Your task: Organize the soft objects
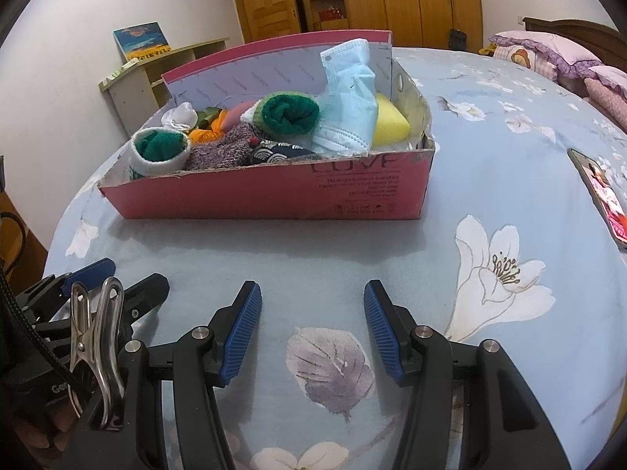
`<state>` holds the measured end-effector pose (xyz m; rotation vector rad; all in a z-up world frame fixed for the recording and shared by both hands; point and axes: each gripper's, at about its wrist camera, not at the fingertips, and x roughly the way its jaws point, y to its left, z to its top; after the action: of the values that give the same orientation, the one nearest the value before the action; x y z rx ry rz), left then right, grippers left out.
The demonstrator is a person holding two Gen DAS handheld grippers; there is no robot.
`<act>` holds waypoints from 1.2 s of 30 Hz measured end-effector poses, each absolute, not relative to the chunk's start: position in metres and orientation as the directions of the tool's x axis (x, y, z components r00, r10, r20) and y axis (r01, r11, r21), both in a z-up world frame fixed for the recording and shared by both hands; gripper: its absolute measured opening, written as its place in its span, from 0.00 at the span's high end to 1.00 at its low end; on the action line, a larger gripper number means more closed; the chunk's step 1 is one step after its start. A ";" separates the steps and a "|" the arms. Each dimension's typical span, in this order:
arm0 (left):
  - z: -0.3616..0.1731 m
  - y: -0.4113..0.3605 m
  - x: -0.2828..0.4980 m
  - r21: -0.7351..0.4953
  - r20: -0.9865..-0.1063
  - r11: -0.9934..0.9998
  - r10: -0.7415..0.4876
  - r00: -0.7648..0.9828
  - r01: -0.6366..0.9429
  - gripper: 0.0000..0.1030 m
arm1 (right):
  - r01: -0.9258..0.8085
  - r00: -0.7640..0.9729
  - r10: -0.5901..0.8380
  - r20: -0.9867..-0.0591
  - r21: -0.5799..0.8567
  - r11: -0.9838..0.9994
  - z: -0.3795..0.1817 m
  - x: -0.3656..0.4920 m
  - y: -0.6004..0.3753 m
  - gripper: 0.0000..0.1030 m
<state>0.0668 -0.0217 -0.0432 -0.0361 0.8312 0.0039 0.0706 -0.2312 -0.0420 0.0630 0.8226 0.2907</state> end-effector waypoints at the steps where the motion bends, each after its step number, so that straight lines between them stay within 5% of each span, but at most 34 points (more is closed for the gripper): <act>1: -0.044 -0.022 0.067 -0.031 -0.739 0.999 -0.011 0.674 -0.017 0.21 | -0.230 0.643 0.279 -0.713 0.167 0.959 -0.042 0.071 -0.231 0.45; 36: -0.049 -0.032 0.071 0.001 -0.740 1.000 0.012 0.672 -0.016 0.14 | -0.228 0.643 0.279 -0.714 0.169 0.959 -0.043 0.072 -0.231 0.45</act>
<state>0.0711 -0.0316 -0.0486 -0.0057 0.8334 0.0160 0.0721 -0.2311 -0.0431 0.0652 0.8237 0.2889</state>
